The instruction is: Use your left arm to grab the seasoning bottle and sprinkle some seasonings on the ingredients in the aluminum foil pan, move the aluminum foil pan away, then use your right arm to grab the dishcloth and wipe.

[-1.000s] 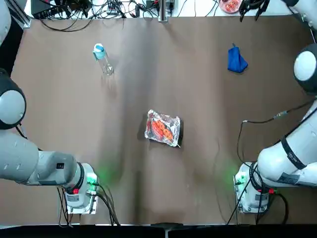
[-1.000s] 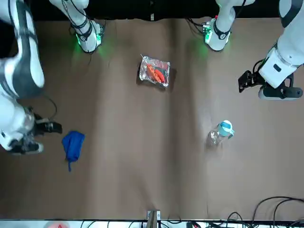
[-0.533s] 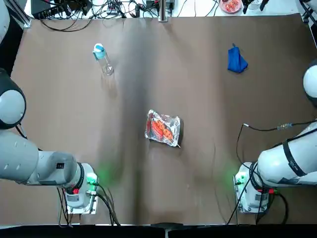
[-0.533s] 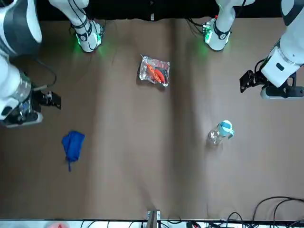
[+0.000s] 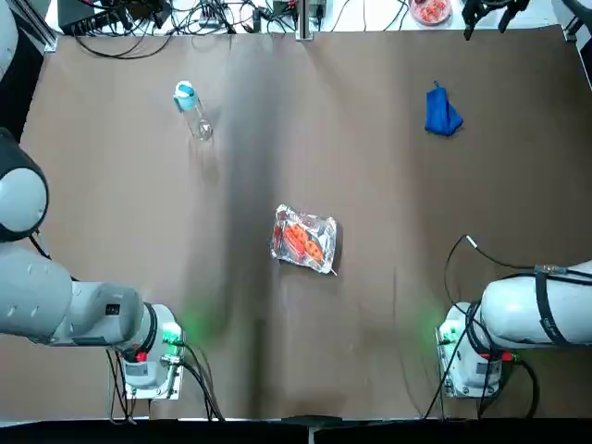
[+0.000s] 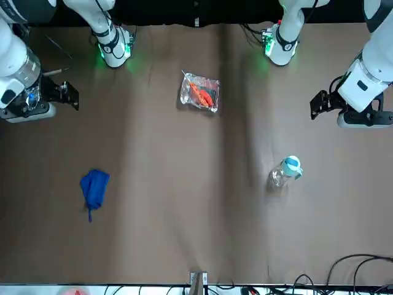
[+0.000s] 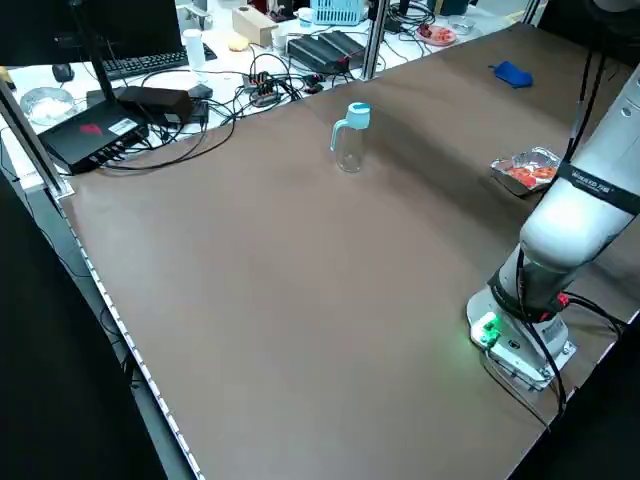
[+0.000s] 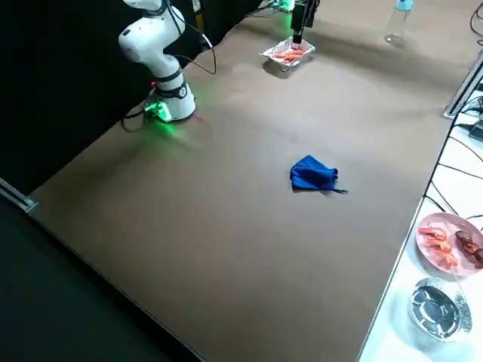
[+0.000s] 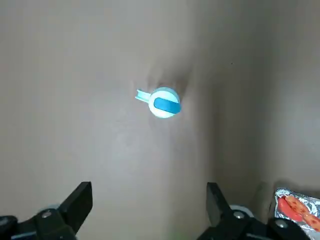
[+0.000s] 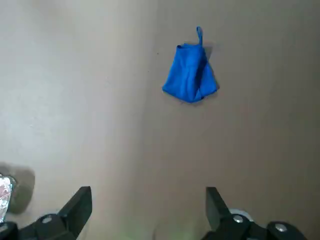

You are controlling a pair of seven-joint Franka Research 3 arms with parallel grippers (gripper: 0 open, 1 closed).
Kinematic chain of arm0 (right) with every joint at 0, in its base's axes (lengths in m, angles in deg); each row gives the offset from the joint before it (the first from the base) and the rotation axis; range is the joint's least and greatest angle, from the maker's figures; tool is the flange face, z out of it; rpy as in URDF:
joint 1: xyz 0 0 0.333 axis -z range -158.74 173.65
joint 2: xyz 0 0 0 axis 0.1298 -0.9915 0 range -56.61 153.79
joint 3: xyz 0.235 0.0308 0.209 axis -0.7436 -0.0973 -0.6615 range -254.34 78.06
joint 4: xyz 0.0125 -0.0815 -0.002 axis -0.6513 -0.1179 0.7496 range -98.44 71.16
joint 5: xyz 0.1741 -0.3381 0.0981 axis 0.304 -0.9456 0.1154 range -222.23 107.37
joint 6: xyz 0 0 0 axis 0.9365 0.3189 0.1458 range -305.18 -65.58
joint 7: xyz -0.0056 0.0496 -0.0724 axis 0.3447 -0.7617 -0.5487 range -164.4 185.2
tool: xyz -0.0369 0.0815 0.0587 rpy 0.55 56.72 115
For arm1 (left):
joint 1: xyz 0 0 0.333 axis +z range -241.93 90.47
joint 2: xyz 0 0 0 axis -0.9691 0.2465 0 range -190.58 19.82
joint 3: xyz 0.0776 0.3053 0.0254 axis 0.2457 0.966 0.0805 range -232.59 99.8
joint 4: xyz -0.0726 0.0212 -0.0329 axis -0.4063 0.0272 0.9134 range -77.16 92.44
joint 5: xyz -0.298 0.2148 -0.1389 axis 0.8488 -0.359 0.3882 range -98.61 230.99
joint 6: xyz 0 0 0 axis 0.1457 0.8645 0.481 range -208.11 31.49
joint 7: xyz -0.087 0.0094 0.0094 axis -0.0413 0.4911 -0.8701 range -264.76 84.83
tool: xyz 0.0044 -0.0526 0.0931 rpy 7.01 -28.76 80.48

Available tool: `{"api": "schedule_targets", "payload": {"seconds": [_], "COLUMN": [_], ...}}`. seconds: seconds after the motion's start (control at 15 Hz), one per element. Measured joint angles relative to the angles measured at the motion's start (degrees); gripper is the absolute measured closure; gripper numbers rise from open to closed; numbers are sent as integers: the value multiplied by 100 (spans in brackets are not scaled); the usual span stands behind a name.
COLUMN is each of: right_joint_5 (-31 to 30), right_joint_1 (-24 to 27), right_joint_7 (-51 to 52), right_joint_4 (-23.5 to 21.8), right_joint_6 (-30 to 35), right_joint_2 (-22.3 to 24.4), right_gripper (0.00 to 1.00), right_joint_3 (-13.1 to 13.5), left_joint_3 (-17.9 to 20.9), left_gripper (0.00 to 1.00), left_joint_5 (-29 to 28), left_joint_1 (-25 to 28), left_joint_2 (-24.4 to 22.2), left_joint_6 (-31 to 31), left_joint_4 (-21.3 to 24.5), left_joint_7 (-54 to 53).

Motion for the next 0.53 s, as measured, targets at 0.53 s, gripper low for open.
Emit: {"api": "schedule_targets", "payload": {"seconds": [0.53], "right_joint_5": [0], "right_joint_1": [79], "right_joint_7": [4], "right_joint_4": [-328], "right_joint_6": [-165], "right_joint_2": [95], "right_gripper": [0], "right_joint_3": [95], "left_joint_3": [18], "left_gripper": [0], "left_joint_5": [0], "left_joint_1": [7], "left_joint_2": [-1], "left_joint_6": [0], "left_joint_4": [0], "left_joint_7": [0]}}
